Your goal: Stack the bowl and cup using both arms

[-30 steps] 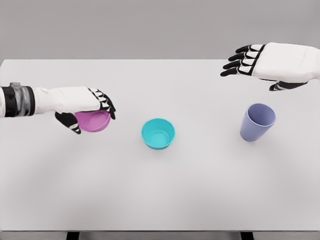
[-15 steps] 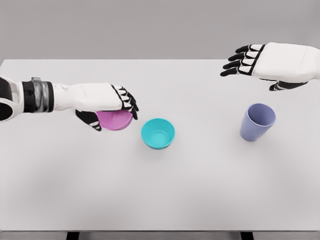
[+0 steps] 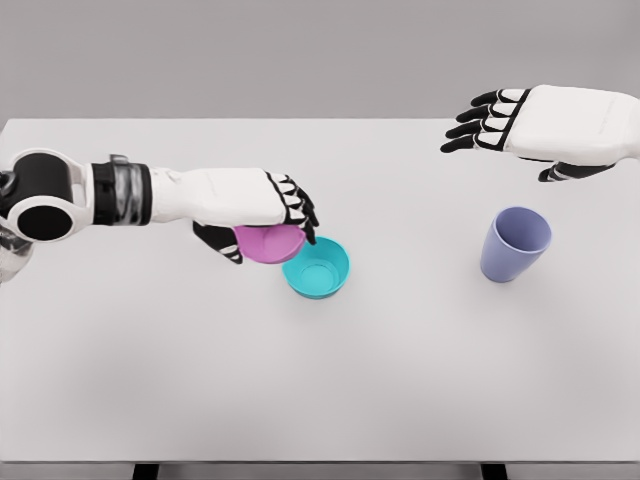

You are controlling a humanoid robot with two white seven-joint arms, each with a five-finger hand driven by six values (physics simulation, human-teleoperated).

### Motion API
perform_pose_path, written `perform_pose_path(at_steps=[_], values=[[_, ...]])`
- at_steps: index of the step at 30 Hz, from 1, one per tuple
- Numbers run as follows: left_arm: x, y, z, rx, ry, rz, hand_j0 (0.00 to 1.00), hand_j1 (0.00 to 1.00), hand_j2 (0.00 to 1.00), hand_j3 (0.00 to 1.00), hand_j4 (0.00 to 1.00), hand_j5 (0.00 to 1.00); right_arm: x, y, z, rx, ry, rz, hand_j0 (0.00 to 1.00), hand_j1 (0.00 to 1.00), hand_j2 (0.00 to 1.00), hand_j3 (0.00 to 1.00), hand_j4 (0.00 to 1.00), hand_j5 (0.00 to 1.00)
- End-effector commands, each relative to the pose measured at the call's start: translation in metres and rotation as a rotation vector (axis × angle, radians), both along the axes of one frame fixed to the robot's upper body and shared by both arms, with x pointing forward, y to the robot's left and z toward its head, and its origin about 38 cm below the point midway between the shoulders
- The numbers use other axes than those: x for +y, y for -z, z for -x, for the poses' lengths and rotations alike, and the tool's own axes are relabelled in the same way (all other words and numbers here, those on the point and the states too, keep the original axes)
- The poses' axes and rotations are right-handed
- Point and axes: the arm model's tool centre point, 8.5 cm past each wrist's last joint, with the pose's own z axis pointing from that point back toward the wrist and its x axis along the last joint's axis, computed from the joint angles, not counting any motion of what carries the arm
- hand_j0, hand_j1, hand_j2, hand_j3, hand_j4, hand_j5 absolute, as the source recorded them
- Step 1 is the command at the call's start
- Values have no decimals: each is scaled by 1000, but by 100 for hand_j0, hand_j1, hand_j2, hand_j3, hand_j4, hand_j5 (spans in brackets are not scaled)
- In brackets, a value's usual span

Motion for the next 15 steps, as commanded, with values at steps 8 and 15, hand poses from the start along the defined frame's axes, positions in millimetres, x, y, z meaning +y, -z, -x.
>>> perform_pose_path(at_steps=[8,15], values=[[-16,9,-1,11,-24,-12,74,74,74,74,74,74,0,-1,0,1,2,-4,100,100,100,100,100,100],[-29,16,2,20,6,-29,74,74,74,74,74,74,0,-1,0,1,2,-4,100,100,100,100,100,100]])
